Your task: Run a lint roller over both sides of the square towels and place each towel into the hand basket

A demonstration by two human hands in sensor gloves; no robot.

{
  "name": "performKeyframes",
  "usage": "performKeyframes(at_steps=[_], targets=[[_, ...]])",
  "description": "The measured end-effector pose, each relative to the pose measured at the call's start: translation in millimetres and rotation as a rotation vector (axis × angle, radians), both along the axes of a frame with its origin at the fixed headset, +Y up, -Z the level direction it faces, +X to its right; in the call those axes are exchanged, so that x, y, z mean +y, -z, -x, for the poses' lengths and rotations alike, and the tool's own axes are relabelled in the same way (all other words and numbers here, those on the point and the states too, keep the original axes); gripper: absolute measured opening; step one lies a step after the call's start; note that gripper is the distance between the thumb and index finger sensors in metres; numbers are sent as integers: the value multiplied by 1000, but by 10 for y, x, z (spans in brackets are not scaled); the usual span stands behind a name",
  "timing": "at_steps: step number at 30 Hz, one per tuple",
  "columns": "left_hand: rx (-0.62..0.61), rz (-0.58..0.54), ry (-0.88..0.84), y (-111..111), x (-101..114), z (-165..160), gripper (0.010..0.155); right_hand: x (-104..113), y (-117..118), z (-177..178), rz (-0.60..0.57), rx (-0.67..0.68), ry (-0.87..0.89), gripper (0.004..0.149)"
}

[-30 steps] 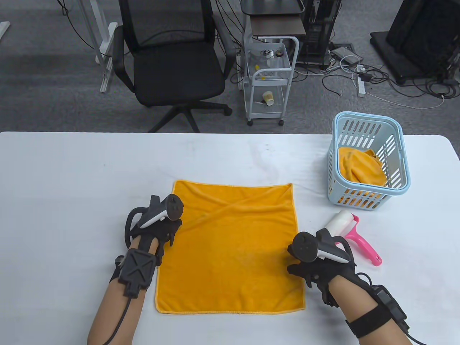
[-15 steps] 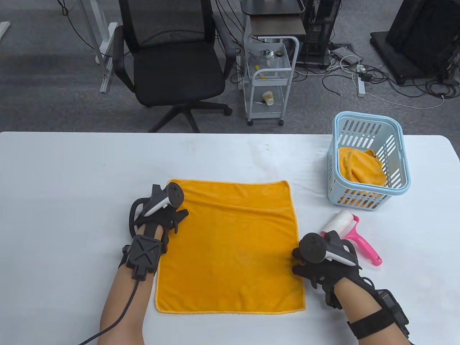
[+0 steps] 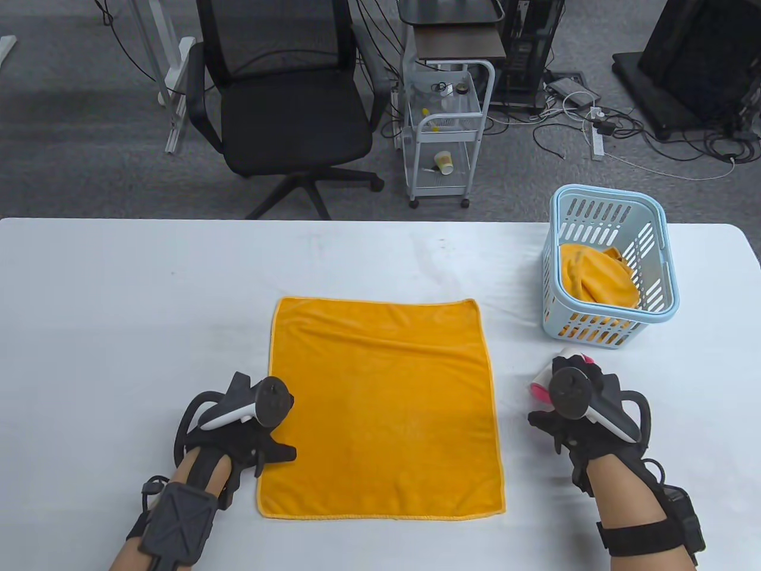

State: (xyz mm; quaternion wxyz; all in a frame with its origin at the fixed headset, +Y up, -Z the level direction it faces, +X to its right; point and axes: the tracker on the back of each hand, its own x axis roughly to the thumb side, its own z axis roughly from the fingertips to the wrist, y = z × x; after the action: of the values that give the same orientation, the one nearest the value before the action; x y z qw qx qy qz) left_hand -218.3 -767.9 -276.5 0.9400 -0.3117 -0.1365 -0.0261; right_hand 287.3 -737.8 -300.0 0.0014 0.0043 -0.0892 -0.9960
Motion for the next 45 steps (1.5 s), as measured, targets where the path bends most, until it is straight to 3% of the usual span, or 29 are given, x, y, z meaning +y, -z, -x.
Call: performKeyframes(at_steps=[7,12,16,23,28,32,40,45], targets=[[-40,32,90,-233,-200,-21,102,-138,54,-286,85,-174,-78,105],[-94,-3,168,-279,-245,-70,104,-308,106,-399,12,-275,-72,82],[-102,-14,154,-287,-246,-72,103,-381,111,-408,-56,-313,-92,60],[-110,-26,129,-285,-255,-60,102,-251,79,-247,-67,-256,-19,57],[-120,-33,129,-279,-254,-62,102,152,-25,361,-182,-29,27,57],[-116,-35,115,-277,-257,-53,102,291,-126,935,-167,164,61,57],[-113,-33,115,-277,-253,-54,101,208,-387,2294,-65,552,-16,57],[-110,-35,111,-276,-253,-50,101,64,-579,2812,-21,695,-65,58]])
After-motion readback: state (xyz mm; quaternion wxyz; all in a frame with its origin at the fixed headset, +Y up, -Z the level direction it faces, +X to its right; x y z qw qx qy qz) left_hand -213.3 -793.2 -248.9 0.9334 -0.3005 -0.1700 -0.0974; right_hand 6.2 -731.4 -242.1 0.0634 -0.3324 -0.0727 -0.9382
